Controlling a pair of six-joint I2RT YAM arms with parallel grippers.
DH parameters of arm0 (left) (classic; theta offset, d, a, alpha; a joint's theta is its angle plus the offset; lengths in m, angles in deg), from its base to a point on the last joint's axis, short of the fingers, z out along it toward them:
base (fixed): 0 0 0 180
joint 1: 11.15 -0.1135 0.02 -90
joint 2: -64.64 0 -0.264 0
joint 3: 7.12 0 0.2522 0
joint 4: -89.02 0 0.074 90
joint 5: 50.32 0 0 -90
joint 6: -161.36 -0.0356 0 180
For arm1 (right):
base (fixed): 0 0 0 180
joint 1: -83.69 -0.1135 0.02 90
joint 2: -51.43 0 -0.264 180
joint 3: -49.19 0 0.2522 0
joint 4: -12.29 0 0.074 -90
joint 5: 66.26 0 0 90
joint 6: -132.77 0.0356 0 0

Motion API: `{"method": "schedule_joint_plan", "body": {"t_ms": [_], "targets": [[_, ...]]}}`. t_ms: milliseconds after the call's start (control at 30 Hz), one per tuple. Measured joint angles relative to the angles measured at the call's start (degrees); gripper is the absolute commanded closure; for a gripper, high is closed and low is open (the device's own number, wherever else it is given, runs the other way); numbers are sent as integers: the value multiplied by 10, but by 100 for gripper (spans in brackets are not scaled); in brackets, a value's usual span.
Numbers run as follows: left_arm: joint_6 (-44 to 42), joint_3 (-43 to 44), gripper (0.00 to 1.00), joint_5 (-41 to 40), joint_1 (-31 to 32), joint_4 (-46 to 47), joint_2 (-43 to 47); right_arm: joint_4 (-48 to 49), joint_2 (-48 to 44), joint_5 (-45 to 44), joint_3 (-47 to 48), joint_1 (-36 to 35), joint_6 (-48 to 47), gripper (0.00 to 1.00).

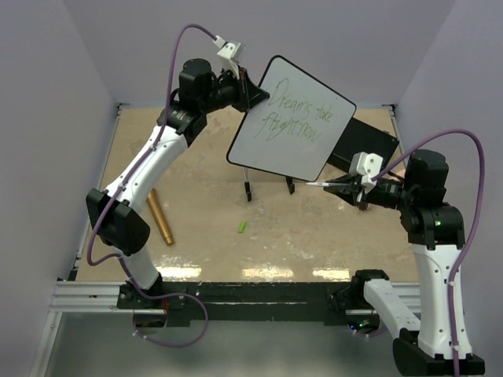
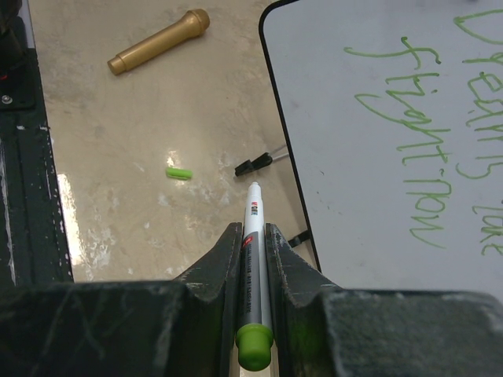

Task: Write a sentence on the whiteboard
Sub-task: Put down the whiteboard on the whiteboard stand.

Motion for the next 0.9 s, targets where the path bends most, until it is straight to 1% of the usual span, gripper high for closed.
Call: {"method": "schedule_joint_plan", "body": {"t_ms": [100, 267, 500, 700, 900], "targets": [[-15, -17, 100, -7, -1, 7, 6, 0, -3, 0, 0, 0, 0, 100], [-11, -100, 100, 11, -26, 59, 42, 0, -3, 0, 0, 0, 0, 100], [15, -195, 100, 83, -90, 154, 59, 2, -3, 0, -3, 0, 0, 100], [20, -220, 100, 139, -121, 193, 53, 4, -2, 0, -6, 0, 0, 100], [19, -261, 100, 186, -145, 256, 51, 4, -2, 0, -7, 0, 0, 100]]}}
